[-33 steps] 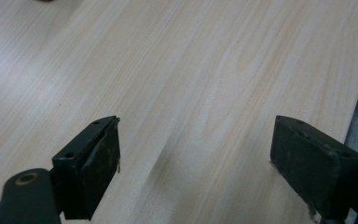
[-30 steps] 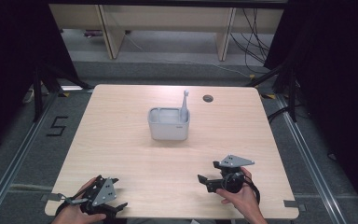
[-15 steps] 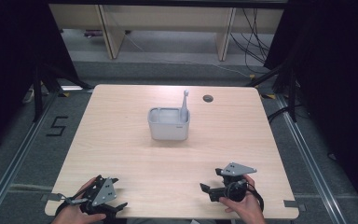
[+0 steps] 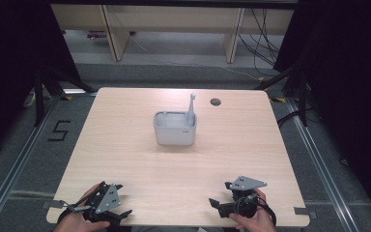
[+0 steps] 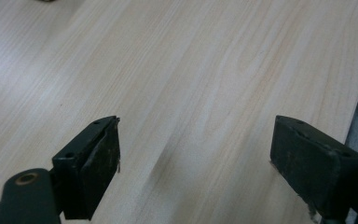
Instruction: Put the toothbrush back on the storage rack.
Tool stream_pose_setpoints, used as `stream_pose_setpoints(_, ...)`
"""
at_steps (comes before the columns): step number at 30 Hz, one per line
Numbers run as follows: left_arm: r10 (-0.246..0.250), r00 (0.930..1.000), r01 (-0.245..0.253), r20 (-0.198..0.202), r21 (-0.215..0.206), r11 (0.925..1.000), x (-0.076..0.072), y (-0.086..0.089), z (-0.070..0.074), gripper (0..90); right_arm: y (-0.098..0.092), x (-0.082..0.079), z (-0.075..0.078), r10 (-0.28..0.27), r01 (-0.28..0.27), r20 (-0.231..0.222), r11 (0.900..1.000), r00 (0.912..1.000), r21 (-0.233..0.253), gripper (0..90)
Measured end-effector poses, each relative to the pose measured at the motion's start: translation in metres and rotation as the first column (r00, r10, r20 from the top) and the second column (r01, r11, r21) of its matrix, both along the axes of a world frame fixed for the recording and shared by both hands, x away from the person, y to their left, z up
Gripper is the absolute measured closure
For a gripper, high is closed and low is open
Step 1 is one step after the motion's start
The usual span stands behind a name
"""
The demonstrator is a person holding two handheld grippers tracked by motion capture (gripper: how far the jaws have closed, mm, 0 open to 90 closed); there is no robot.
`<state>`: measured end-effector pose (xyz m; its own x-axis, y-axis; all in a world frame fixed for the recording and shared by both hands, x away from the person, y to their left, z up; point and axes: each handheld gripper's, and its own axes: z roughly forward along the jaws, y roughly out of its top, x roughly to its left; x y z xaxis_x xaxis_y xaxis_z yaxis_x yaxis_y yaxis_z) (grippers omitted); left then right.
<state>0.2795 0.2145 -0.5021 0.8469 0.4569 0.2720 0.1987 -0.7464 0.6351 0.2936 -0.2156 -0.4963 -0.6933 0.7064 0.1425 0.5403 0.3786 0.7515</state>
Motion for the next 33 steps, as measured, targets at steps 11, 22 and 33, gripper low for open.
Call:
stream_pose_setpoints(11, -0.002, 1.0000, 0.002, -0.003, -0.002, 1.0000, 0.0001, -0.0002, -0.0001, 15.6, 0.0002, -0.0064, -0.0031, 0.006, -0.006, -0.008, 1.000, 0.9999, -0.028, 16.2)
stream_pose_setpoints(22, -0.003, 1.0000, 0.003, -0.003, 0.000, 1.0000, 0.0001, -0.0003, -0.0001, 15.7, 0.0012, -0.0085, -0.0027, -0.001, 0.000, -0.018, 1.000, 0.9998, -0.026, 16.2)
stream_pose_setpoints(33, -0.003, 1.0000, 0.003, -0.003, -0.002, 1.0000, 0.0001, -0.0002, -0.0001, 15.6, 0.0026, -0.0090, -0.0028, 0.005, -0.005, -0.022, 1.000, 0.9998, -0.021, 16.2)
